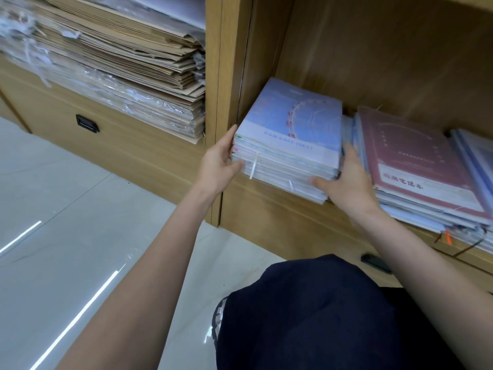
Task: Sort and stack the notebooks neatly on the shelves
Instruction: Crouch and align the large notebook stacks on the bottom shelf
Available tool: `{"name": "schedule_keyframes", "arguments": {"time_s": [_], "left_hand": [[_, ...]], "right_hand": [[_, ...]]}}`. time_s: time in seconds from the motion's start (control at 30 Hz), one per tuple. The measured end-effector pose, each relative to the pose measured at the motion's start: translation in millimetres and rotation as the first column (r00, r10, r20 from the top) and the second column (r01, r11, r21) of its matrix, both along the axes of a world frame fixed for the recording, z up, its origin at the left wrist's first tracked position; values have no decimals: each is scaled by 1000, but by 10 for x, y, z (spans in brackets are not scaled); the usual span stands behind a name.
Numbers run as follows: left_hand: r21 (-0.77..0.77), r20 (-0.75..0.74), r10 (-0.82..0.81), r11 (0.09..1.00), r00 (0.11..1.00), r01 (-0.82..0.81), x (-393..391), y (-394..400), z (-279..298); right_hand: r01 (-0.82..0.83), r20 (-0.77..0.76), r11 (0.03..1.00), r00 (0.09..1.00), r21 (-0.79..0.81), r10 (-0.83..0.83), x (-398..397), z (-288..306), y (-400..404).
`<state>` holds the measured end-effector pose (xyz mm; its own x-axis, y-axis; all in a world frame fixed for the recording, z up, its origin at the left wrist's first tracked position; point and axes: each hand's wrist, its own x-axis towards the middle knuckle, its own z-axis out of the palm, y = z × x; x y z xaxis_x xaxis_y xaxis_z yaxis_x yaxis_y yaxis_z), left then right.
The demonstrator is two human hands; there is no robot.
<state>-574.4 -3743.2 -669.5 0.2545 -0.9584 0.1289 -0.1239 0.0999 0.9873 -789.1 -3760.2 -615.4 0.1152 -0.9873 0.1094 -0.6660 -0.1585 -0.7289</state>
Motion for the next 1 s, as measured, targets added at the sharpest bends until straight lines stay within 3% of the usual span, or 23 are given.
{"name": "schedule_keyframes", "arguments": {"time_s": [0.1, 0.3, 0.53, 0.77, 1.0], "left_hand": [[-30, -27, 4, 1000, 1000, -5, -31, -17, 19], [-49, -25, 41, 998, 999, -42, -1, -29, 22], [-48, 19, 129, 991, 991, -128, -16, -24, 21], [-12, 85, 37, 999, 996, -36, 14, 14, 99], [-56, 117, 218, 976, 969, -213, -8, -13, 76]], "right_hand": [[40, -25, 998, 999, 41, -39, 15, 8, -19], [81, -107, 995, 990, -54, -87, -3, -20, 13], [105, -141, 993, 984, -53, -111, -22, -73, -5], [88, -114, 995, 989, -46, -93, -44, -123, 5], [110, -98, 984, 987, -143, -125, -63, -269, -44]]}}
